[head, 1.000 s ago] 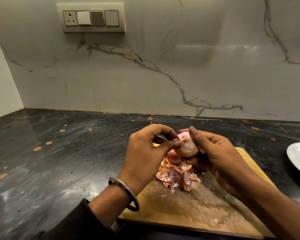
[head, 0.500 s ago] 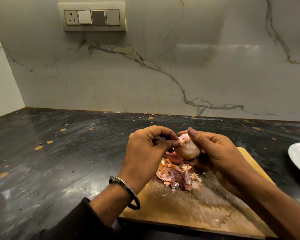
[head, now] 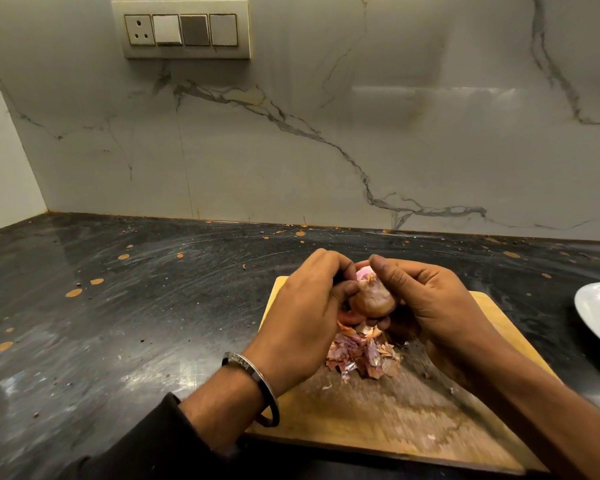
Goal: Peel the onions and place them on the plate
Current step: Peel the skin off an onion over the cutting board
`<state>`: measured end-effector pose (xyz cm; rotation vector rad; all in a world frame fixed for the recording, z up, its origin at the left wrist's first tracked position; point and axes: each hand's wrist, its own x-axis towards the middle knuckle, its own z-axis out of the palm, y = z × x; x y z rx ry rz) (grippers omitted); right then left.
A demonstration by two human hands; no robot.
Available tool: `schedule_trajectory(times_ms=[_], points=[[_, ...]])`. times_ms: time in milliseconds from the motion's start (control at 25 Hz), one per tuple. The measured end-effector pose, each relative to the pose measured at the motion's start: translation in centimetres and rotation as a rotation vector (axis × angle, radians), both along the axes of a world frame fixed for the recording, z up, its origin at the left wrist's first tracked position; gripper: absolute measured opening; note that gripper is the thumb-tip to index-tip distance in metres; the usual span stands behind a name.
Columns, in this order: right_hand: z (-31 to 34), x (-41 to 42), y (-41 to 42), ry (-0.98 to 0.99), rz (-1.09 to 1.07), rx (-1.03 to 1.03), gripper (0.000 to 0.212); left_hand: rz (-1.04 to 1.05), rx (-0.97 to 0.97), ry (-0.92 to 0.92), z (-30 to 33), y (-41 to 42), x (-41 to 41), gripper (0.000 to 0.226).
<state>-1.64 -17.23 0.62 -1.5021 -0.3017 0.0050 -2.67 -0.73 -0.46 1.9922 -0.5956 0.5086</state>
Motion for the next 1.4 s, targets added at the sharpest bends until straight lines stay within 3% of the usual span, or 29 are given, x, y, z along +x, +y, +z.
schedule_trajectory(times_ms=[280, 720, 920, 1080, 1200, 1400], points=[[0.3, 0.2, 0.4, 0.186, -0.001, 0.158, 0.031, 0.012, -0.055, -0.087, -0.2, -0.4, 0.0, 0.015], [0.1, 0.3, 0.0, 0.166, 0.000, 0.135, 0.031, 0.109, -0.123, -0.245, 0.2, 0.2, 0.2, 0.007], [0.0, 0.2, -0.3, 0.147, 0.070, 0.121, 0.047, 0.160, -0.082, -0.299, 0.3, 0.2, 0.2, 0.013], [0.2, 0.1, -1.0, 0.057, 0.203, 0.023, 0.061, 0.186, -0.091, -0.259, 0.1, 0.4, 0.3, 0.015], [0.1, 0.2, -0.7, 0.001, 0.124, -0.075, 0.063, 0.183, -0.116, -0.178, 0.0, 0.4, 0.5, 0.020], [-0.5, -0.1, -0.3, -0.029, 0.100, -0.021, 0.063, 0.179, -0.123, -0.159, -0.1, 0.3, 0.6, 0.021]])
